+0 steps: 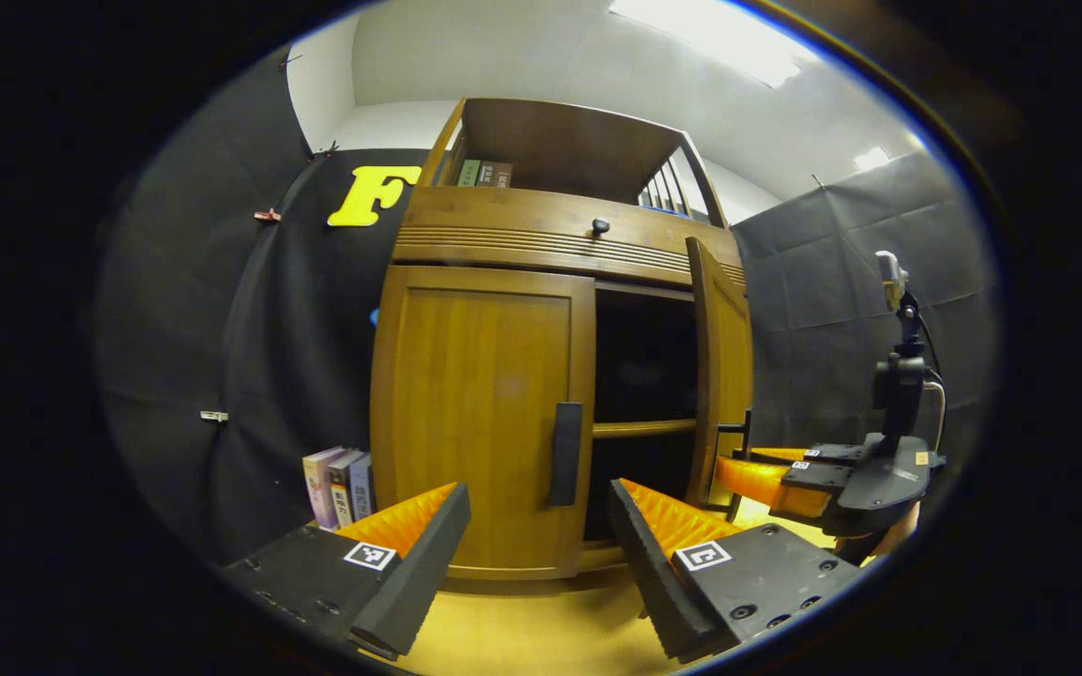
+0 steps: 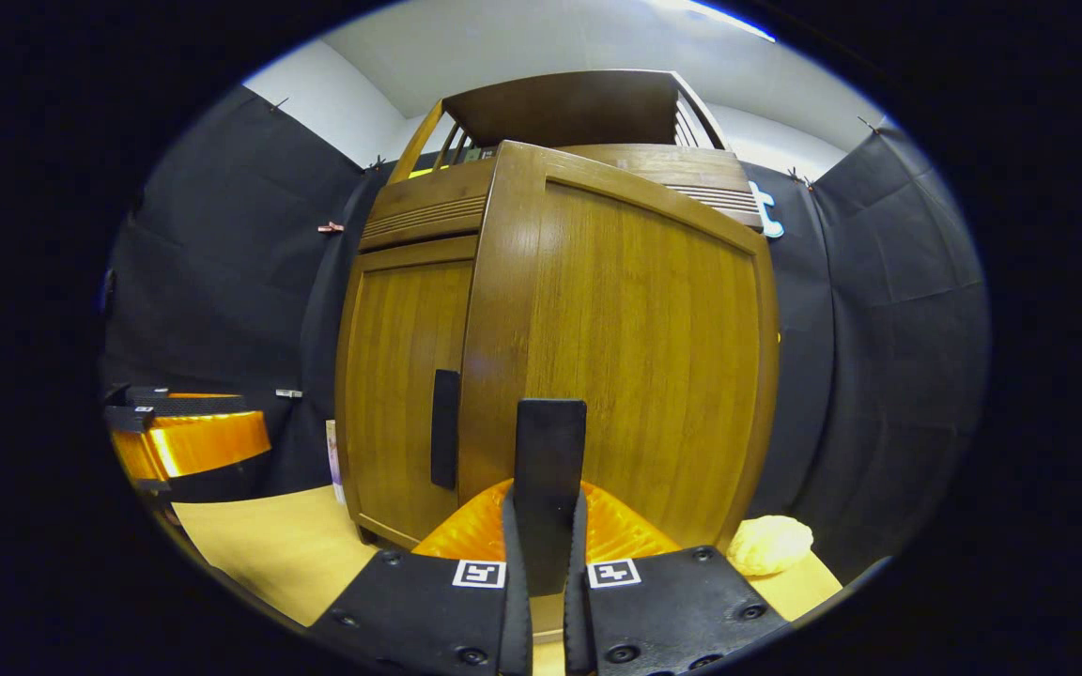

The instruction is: Open the right door of the double-door shoe cabinet with the right hand, and open the left door with the left hand.

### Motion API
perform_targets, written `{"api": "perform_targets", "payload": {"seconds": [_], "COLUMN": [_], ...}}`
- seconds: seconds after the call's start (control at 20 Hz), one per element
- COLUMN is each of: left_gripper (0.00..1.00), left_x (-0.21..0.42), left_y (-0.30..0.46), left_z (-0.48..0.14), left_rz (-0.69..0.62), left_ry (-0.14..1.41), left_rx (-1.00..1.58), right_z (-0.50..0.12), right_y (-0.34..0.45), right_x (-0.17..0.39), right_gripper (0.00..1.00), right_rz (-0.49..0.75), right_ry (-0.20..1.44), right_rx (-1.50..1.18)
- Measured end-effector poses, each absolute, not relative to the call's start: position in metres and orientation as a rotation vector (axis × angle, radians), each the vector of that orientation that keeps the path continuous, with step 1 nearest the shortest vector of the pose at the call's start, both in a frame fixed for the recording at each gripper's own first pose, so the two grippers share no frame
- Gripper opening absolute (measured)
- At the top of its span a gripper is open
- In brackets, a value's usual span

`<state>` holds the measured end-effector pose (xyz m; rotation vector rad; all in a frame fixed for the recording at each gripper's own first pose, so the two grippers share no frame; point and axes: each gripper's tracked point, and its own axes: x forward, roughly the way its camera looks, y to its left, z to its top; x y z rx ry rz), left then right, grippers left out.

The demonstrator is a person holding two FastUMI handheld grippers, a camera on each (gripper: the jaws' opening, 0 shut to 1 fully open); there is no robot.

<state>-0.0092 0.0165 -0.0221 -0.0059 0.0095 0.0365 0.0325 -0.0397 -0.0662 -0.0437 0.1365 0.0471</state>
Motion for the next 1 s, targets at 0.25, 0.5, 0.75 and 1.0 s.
{"api": "perform_targets", "payload": {"seconds": [0.25,0.5,0.75,1.0], "left_gripper": [0.93,0.92,0.92,0.92], "left_x": [-0.001,0.005,0.008,0.016], "left_y": [-0.015,-0.035,-0.060,-0.074], "left_z": [-0.026,-0.024,-0.027,-0.029], "left_rz": [-0.020,-0.035,-0.080,-0.081], "left_ry": [0.011,0.001,0.000,0.001], "left_rx": [-0.027,-0.031,-0.058,-0.069], "right_z": [-0.058,-0.052,-0.042,-0.038], "right_y": [-0.058,-0.079,-0.109,-0.133], "right_x": [0.009,-0.013,-0.034,-0.047], "right_gripper": [0.17,0.17,0.12,0.16], "right_rz": [0.047,0.029,-0.029,-0.069], "right_ry": [0.130,0.123,0.110,0.103], "right_rx": [-0.053,-0.051,-0.073,-0.095]}}
